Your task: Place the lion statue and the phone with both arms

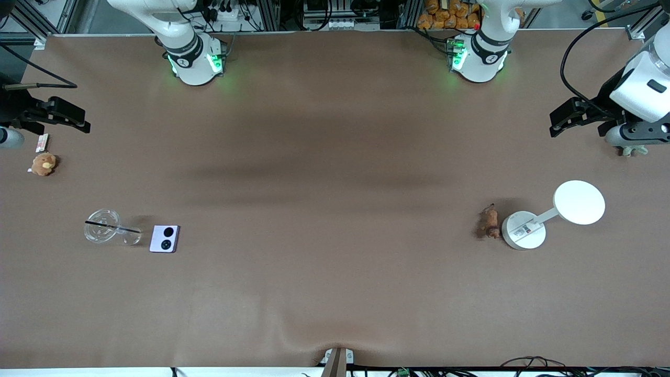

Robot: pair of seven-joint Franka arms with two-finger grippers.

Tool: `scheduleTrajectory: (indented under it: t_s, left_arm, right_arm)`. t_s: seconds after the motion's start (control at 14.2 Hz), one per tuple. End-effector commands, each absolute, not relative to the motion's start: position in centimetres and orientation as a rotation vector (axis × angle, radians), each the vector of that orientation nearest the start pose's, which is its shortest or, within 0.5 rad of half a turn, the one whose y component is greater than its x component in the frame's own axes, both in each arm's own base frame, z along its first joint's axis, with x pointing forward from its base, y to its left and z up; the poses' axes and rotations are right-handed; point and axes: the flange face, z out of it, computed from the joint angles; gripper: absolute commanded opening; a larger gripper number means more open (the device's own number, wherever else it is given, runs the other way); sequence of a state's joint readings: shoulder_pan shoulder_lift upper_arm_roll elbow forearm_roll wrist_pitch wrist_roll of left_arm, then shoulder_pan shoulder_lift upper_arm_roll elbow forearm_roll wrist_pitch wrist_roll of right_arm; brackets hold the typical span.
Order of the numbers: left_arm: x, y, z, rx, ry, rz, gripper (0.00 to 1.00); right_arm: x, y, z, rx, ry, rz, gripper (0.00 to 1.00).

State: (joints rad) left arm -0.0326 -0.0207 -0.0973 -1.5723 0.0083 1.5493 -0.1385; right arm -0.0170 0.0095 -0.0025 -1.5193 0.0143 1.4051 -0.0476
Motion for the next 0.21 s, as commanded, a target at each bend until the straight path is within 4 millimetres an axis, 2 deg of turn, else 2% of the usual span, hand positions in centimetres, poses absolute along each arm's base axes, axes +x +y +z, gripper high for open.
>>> scheduleTrajectory:
  t_s: [0.0, 0.14]
  left_arm:
    - [54.22, -7.04, 63.63, -3.145, -0.017, 0.018, 1.00]
    - [54.22, -6.96, 63.61, -3.145, -0.017, 0.020, 1.00]
  right_arm:
    - [53.27, -1.24, 63.58, -3.120, -0.024, 0.191, 1.00]
    - [53.27, -1.24, 63.58, -3.119, -0.026, 0.191, 1.00]
